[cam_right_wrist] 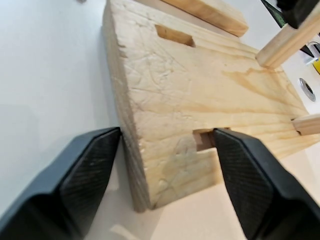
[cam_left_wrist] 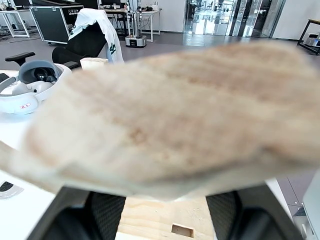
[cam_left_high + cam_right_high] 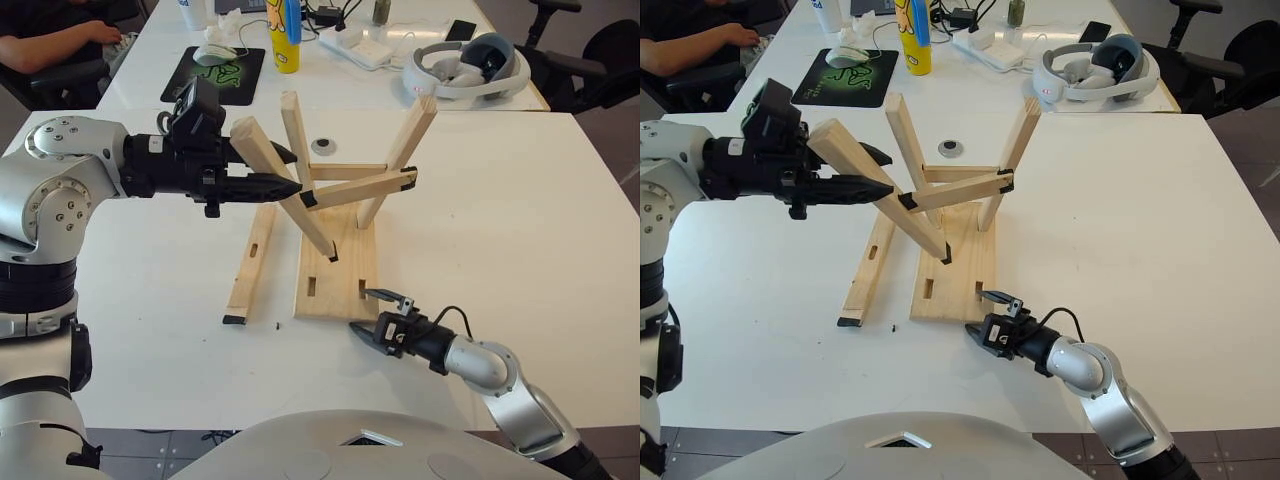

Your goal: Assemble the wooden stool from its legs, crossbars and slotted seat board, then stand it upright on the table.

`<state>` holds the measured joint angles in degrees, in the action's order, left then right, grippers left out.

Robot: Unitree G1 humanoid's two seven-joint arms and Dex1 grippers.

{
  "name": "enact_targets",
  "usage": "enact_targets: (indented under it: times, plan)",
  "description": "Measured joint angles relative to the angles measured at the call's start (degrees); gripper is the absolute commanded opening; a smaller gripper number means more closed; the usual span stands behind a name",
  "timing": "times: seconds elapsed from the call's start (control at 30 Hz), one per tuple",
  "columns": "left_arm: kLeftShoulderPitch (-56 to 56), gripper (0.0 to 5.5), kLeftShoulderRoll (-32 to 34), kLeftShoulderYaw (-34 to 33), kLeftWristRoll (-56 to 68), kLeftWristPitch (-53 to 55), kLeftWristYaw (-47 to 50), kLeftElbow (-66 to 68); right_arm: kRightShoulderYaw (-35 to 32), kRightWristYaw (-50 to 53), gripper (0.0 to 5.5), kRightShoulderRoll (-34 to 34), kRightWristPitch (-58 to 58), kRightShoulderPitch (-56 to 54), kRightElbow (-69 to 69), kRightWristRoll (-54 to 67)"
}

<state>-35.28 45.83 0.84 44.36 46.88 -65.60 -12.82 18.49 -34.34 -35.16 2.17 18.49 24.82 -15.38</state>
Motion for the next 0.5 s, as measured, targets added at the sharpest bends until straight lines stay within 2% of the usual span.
enact_targets:
  times: [0.5]
  plan:
    - [8.3,2.07,-0.1,-0.8,-5.0,-5.5,2.3,-1.8,-2.9,-2.7,3.43,-2.2,-1.2,-6.2,-5.3,1.3]
